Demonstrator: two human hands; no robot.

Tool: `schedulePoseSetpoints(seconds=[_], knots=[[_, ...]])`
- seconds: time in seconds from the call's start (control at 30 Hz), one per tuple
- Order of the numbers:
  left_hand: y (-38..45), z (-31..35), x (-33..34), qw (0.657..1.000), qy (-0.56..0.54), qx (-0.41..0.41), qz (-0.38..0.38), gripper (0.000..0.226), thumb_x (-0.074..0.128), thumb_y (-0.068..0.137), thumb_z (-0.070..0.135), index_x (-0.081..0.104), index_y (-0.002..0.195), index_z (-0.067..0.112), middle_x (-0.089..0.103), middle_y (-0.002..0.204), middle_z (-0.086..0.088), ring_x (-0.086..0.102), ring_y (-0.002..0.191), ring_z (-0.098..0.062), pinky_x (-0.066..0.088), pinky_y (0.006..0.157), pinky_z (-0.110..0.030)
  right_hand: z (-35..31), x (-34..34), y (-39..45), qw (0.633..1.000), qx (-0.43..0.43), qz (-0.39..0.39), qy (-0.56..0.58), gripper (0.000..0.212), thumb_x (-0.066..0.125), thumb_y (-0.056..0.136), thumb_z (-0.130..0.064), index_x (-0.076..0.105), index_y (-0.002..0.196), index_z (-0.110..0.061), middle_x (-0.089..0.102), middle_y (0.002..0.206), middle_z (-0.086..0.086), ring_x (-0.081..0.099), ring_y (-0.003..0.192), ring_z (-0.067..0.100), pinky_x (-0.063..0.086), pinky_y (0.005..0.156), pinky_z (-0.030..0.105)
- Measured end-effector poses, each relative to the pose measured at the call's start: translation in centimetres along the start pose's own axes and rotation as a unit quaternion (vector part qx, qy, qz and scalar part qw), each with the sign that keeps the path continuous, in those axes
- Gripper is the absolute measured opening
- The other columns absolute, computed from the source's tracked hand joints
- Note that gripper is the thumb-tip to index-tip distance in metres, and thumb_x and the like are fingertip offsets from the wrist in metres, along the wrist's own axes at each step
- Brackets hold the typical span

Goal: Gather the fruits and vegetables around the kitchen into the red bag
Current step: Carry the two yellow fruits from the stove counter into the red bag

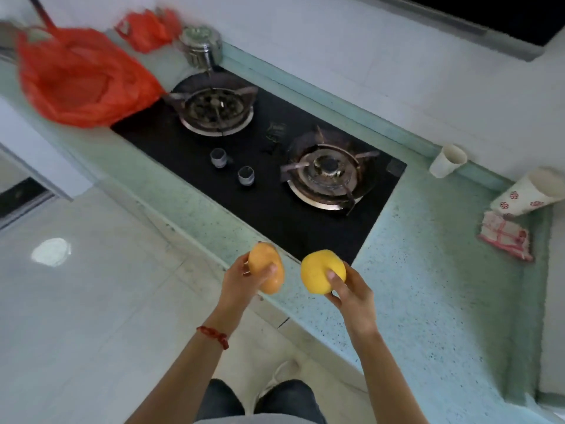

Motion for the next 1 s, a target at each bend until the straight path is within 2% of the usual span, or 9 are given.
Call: schedulePoseSetpoints(seconds=[0.07, 0.1, 0.23, 0.3, 0.37, 0.43, 0.5, 0.73, 1.0], knots=[[-0.9, -0.7, -3.5, 0.998, -0.058, 0.001, 0.018, 0.041, 0.078, 0.066, 0.026, 0.062, 0.103, 0.019, 0.065, 0.094, -0.004, 0.062, 0.086, -0.019, 0.054, 0.067, -0.03, 0.2, 3.1, -0.5, 0.999, -0.003, -0.033, -0.022, 0.033, 0.065, 0.083, -0.018, 0.054, 0.114, -0.021, 0.059, 0.104, -0.008, 0.059, 0.094, 0.009, 0.053, 0.08, 0.032], [-1.3, -1.3, -5.3, 0.996, -0.083, -0.004, 0.032, 0.04, 0.078, 0.066, 0.024, 0.063, 0.103, 0.019, 0.065, 0.093, -0.003, 0.063, 0.085, -0.019, 0.054, 0.069, -0.031, 0.3, 4.7, -0.8, 0.998, -0.004, -0.051, -0.033, 0.032, 0.065, 0.083, -0.018, 0.055, 0.113, -0.021, 0.059, 0.104, -0.007, 0.059, 0.095, 0.009, 0.053, 0.08, 0.032], [-3.2, -3.8, -12.9, 0.985, -0.143, -0.025, 0.094, 0.064, 0.077, 0.058, 0.034, 0.057, 0.116, 0.017, 0.063, 0.103, -0.006, 0.062, 0.091, -0.023, 0.055, 0.074, -0.036, 1.8, 11.5, -2.8, 0.991, 0.006, -0.112, -0.068, 0.033, 0.067, 0.082, -0.018, 0.057, 0.114, -0.019, 0.06, 0.109, -0.002, 0.061, 0.093, 0.009, 0.054, 0.08, 0.036], [-4.4, -5.3, -16.8, 0.977, -0.165, -0.032, 0.129, 0.06, 0.078, 0.063, 0.029, 0.055, 0.117, 0.017, 0.061, 0.105, -0.007, 0.061, 0.092, -0.023, 0.054, 0.074, -0.034, 2.8, 15.2, -4.3, 0.986, 0.013, -0.145, -0.086, 0.035, 0.068, 0.081, -0.015, 0.057, 0.115, -0.017, 0.059, 0.108, -0.002, 0.061, 0.091, 0.008, 0.055, 0.08, 0.037], [-5.7, -6.9, -20.4, 0.969, -0.18, -0.04, 0.165, 0.054, 0.078, 0.068, 0.024, 0.055, 0.116, 0.017, 0.061, 0.105, -0.007, 0.061, 0.094, -0.024, 0.054, 0.077, -0.036, 3.6, 18.8, -5.8, 0.978, 0.014, -0.184, -0.101, 0.036, 0.067, 0.081, -0.012, 0.057, 0.115, -0.016, 0.059, 0.104, -0.004, 0.06, 0.089, 0.008, 0.057, 0.073, 0.03], [-7.0, -8.5, -23.5, 0.96, -0.189, -0.049, 0.198, 0.054, 0.077, 0.065, 0.027, 0.055, 0.114, 0.019, 0.061, 0.105, -0.007, 0.061, 0.095, -0.025, 0.054, 0.079, -0.037, 4.7, 22.2, -7.2, 0.97, 0.018, -0.22, -0.105, 0.033, 0.066, 0.082, -0.008, 0.055, 0.112, -0.016, 0.058, 0.1, -0.008, 0.06, 0.086, 0.006, 0.058, 0.065, 0.023], [-8.3, -10.1, -26.4, 0.949, -0.206, -0.061, 0.23, 0.058, 0.076, 0.062, 0.03, 0.055, 0.115, 0.018, 0.061, 0.104, -0.006, 0.061, 0.095, -0.024, 0.054, 0.077, -0.036, 5.7, 25.2, -8.4, 0.96, 0.022, -0.254, -0.119, 0.032, 0.066, 0.082, -0.007, 0.055, 0.11, -0.017, 0.058, 0.098, -0.009, 0.06, 0.084, 0.005, 0.057, 0.063, 0.021], [-11.3, -13.4, -33.1, 0.91, -0.258, -0.081, 0.314, 0.063, 0.075, 0.06, 0.034, 0.055, 0.117, 0.016, 0.06, 0.108, -0.007, 0.061, 0.098, -0.024, 0.055, 0.074, -0.034, 7.9, 34.1, -10.7, 0.919, 0.041, -0.36, -0.157, 0.032, 0.067, 0.08, -0.008, 0.059, 0.111, -0.014, 0.062, 0.099, -0.003, 0.063, 0.083, 0.007, 0.055, 0.061, 0.02], [-6.0, -11.9, -39.0, 0.885, -0.288, -0.083, 0.356, 0.066, 0.077, 0.057, 0.037, 0.054, 0.116, 0.017, 0.06, 0.105, -0.003, 0.061, 0.093, -0.019, 0.055, 0.072, -0.032, 7.3, 43.9, -7.1, 0.896, 0.039, -0.403, -0.182, 0.038, 0.067, 0.08, -0.012, 0.057, 0.117, -0.011, 0.06, 0.107, 0.002, 0.061, 0.087, 0.009, 0.057, 0.063, 0.021]])
Point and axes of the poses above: each hand's wrist, its own y-axis towards the middle knuckle, its own x-axis out of the palm, z = x × y, the point moved 3 cm from there along y, towards the middle knuckle
